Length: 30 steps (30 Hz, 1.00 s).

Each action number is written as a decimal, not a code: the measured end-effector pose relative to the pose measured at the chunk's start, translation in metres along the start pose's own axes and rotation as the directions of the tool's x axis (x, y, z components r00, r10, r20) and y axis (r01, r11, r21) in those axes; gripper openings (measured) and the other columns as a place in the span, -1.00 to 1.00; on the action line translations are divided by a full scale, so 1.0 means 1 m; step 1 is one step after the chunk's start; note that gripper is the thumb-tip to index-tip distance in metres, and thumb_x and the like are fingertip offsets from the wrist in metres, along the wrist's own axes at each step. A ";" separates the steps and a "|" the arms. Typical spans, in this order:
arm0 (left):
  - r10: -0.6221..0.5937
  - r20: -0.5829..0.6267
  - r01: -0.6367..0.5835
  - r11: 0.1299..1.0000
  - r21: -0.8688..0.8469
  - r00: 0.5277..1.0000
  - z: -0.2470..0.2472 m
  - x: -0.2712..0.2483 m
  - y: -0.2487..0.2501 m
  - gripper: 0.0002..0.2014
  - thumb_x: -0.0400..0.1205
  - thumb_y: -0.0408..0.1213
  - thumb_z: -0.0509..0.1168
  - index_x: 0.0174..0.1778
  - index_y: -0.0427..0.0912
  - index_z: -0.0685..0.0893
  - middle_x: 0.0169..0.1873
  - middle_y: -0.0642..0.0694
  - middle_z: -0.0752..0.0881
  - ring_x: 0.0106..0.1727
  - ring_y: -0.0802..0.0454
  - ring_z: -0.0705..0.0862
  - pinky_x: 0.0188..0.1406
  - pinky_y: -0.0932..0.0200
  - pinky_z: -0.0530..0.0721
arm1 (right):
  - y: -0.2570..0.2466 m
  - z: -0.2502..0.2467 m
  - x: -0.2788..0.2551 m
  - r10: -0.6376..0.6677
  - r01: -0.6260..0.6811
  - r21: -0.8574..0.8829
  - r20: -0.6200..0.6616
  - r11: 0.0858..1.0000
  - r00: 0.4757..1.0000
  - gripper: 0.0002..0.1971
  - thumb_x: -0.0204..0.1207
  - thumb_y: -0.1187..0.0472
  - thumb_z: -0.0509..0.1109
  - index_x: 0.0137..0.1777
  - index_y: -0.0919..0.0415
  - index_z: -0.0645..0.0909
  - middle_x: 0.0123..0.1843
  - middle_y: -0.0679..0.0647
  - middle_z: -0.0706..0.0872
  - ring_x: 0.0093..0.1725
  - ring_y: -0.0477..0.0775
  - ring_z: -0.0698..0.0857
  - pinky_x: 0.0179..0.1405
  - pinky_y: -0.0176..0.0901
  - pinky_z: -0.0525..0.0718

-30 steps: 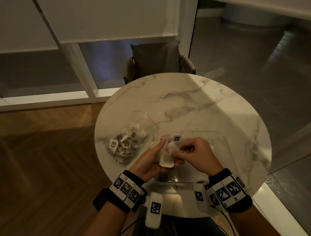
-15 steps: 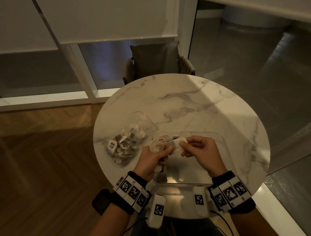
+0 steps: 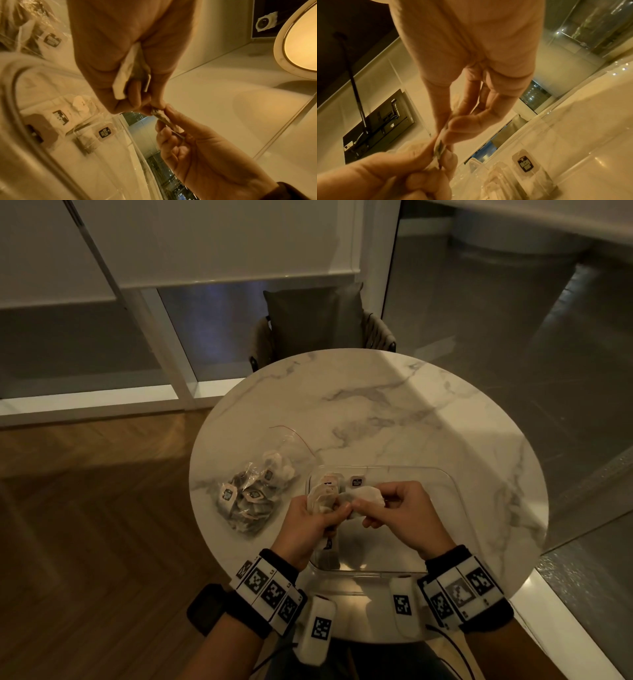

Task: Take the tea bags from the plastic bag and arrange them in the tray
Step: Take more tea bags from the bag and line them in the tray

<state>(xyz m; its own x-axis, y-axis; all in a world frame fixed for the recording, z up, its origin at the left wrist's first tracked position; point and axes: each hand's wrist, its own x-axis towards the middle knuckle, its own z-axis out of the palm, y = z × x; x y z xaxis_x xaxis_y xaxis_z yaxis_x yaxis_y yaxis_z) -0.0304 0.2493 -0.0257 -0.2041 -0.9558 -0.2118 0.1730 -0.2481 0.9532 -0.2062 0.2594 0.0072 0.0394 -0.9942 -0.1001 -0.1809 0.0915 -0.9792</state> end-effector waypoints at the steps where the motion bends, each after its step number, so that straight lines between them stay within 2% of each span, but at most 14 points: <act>1: 0.003 0.004 -0.003 1.000 -0.005 1.000 -0.001 0.000 0.000 -0.85 0.53 -0.43 0.49 -0.03 -0.38 0.77 -0.27 -0.22 0.72 -0.26 -0.02 0.62 -0.33 0.17 0.54 | 0.002 0.001 0.001 0.000 0.000 0.003 -0.007 1.000 1.000 -0.83 0.44 0.29 0.58 -0.01 0.33 0.80 -0.31 0.16 0.84 -0.40 0.04 0.78 -0.39 -0.25 0.71; 4: 0.010 0.018 -0.010 1.000 -0.018 1.000 -0.002 0.000 0.000 -0.77 0.49 -0.41 0.54 -0.01 -0.45 0.74 -0.26 -0.20 0.73 -0.19 -0.09 0.63 -0.28 0.13 0.54 | 0.004 0.003 0.001 -0.008 0.009 0.011 -0.035 1.000 0.999 -0.89 0.48 0.33 0.54 -0.04 0.36 0.79 -0.38 0.17 0.81 -0.43 0.02 0.76 -0.42 -0.27 0.68; 8: 0.013 -0.007 -0.014 0.999 -0.038 1.000 -0.001 -0.002 0.000 -0.95 0.59 -0.38 0.44 -0.11 -0.28 0.76 -0.43 -0.04 0.67 -0.40 0.14 0.55 -0.45 0.29 0.49 | 0.001 0.004 0.002 0.015 -0.014 0.028 -0.034 1.000 0.999 -0.87 0.40 0.36 0.60 -0.09 0.40 0.78 -0.38 0.27 0.80 -0.46 0.02 0.75 -0.43 -0.28 0.69; 10: 0.004 -0.030 -0.005 0.999 -0.039 1.000 -0.001 -0.002 0.000 -0.96 0.61 -0.39 0.42 -0.13 -0.24 0.76 -0.46 -0.01 0.66 -0.44 0.19 0.55 -0.49 0.32 0.50 | -0.003 0.002 0.003 0.045 -0.043 0.039 -0.030 0.998 0.999 -0.82 0.35 0.37 0.63 -0.09 0.43 0.77 -0.37 0.27 0.81 -0.44 0.06 0.78 -0.41 -0.27 0.72; 14: -0.039 -0.124 0.026 0.994 -0.104 0.992 -0.006 0.003 -0.001 -0.94 0.62 -0.45 0.39 -0.14 -0.29 0.76 -0.41 -0.11 0.66 -0.40 0.11 0.53 -0.55 0.33 0.48 | -0.019 -0.006 0.013 0.058 -0.058 0.018 0.016 0.998 0.998 -0.89 0.35 0.47 0.60 -0.15 0.46 0.75 -0.38 0.18 0.82 -0.37 0.16 0.83 -0.31 -0.20 0.79; 16: -0.066 -0.142 0.042 0.985 -0.169 0.988 -0.006 0.005 0.001 -0.94 0.64 -0.43 0.37 -0.07 -0.33 0.75 -0.38 -0.14 0.68 -0.42 0.10 0.51 -0.58 0.35 0.46 | -0.031 -0.012 0.022 0.010 -0.002 -0.122 0.062 0.992 0.998 -0.90 0.35 0.44 0.62 -0.17 0.41 0.78 -0.36 0.18 0.83 -0.34 0.15 0.84 -0.27 -0.21 0.80; 19: -0.139 -0.127 0.096 0.948 -0.302 0.982 -0.006 0.004 0.007 -0.83 0.65 -0.28 0.35 0.05 -0.31 0.68 -0.28 -0.19 0.71 -0.45 0.08 0.53 -0.60 0.36 0.48 | -0.047 -0.022 0.040 -0.081 0.120 -0.445 0.105 0.887 0.991 -0.92 0.34 0.30 0.66 -0.22 0.26 0.82 -0.36 0.07 0.83 -0.40 -0.02 0.80 -0.32 -0.33 0.75; 21: -0.178 -0.099 0.130 0.921 -0.368 0.979 -0.008 0.003 0.010 -0.77 0.66 -0.16 0.33 0.05 -0.29 0.63 -0.27 -0.23 0.67 -0.44 0.03 0.57 -0.58 0.32 0.52 | -0.052 -0.028 0.055 -0.081 0.167 -0.592 0.170 0.788 0.982 -0.93 0.34 0.24 0.67 -0.27 0.19 0.82 -0.40 0.00 0.80 -0.48 -0.13 0.74 -0.38 -0.41 0.68; 24: -0.256 -0.044 0.211 0.872 -0.442 0.966 -0.012 0.001 0.014 -0.71 0.72 -0.08 0.23 0.10 -0.28 0.55 -0.26 -0.25 0.63 -0.42 -0.02 0.64 -0.47 0.25 0.60 | -0.046 -0.028 0.079 0.005 0.195 -0.756 0.254 0.625 0.967 -0.93 0.34 0.20 0.67 -0.26 0.15 0.83 -0.44 -0.08 0.71 -0.45 -0.16 0.64 -0.36 -0.39 0.54; 26: -0.303 -0.021 0.253 0.828 -0.501 0.953 -0.013 0.000 0.016 -0.72 0.72 -0.09 0.21 0.12 -0.28 0.52 -0.25 -0.28 0.61 -0.38 -0.08 0.67 -0.43 0.23 0.65 | -0.037 -0.023 0.091 0.095 0.196 -0.813 0.293 0.548 0.951 -0.91 0.33 0.19 0.67 -0.22 0.16 0.84 -0.41 -0.05 0.71 -0.40 -0.17 0.62 -0.33 -0.32 0.53; 28: -0.317 -0.012 0.262 0.805 -0.532 0.948 -0.014 -0.002 0.017 -0.71 0.72 -0.12 0.21 0.16 -0.31 0.51 -0.22 -0.32 0.63 -0.33 -0.13 0.71 -0.39 0.21 0.70 | -0.029 -0.016 0.100 0.192 0.161 -0.833 0.303 0.530 0.934 -0.89 0.31 0.21 0.68 -0.22 0.19 0.83 -0.40 0.01 0.75 -0.47 -0.18 0.63 -0.35 -0.29 0.64; 30: -0.314 -0.009 0.260 0.802 -0.537 0.949 -0.015 -0.003 0.017 -0.69 0.73 -0.14 0.20 0.22 -0.33 0.51 -0.21 -0.34 0.64 -0.31 -0.17 0.73 -0.34 0.18 0.71 | -0.023 -0.010 0.106 0.273 0.115 -0.838 0.299 0.533 0.914 -0.92 0.32 0.25 0.67 -0.27 0.18 0.81 -0.36 0.09 0.81 -0.56 -0.14 0.66 -0.29 -0.15 0.78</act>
<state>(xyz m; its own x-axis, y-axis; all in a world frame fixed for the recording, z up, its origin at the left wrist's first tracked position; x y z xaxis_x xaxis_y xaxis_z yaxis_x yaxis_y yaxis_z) -0.0123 0.2454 -0.0120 -0.2396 -0.8310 -0.5020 0.6035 -0.5325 0.5934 -0.2072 0.1510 0.0205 0.2802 -0.8671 -0.4118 -0.9157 -0.1127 -0.3857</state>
